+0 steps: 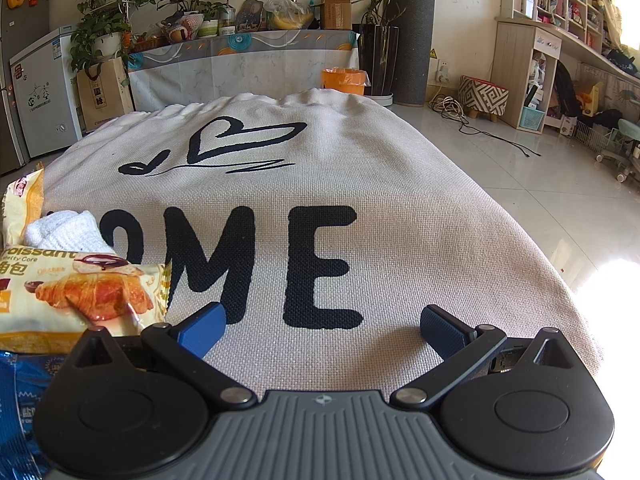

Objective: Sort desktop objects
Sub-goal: 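Move both grippers toward the pile of snacks and blue packets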

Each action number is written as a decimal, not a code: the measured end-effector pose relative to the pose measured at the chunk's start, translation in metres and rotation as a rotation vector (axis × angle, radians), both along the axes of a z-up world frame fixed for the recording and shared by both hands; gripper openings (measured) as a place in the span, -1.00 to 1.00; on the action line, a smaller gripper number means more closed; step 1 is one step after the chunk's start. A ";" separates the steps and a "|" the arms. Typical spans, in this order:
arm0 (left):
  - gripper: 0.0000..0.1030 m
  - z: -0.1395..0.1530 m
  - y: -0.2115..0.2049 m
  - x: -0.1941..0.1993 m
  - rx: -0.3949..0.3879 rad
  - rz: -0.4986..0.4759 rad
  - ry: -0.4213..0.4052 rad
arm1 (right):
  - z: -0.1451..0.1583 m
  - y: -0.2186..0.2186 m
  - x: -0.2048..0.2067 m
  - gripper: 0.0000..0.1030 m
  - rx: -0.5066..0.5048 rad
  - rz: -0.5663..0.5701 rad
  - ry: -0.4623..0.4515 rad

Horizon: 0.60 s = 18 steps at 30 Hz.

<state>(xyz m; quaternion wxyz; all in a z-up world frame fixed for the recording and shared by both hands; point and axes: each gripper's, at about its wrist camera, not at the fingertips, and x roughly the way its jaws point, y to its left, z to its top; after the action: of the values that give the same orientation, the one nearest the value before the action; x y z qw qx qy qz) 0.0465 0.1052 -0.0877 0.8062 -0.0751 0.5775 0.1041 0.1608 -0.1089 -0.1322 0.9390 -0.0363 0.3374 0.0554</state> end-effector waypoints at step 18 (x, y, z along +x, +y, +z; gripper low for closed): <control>0.99 -0.025 -0.019 0.017 -0.040 0.014 0.030 | 0.000 0.000 -0.001 1.00 0.000 0.000 0.000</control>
<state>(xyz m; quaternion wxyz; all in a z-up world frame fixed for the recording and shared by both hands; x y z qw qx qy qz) 0.0632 0.0858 -0.1129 0.7951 -0.0939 0.5909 0.0994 0.1603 -0.1085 -0.1322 0.9390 -0.0363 0.3374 0.0555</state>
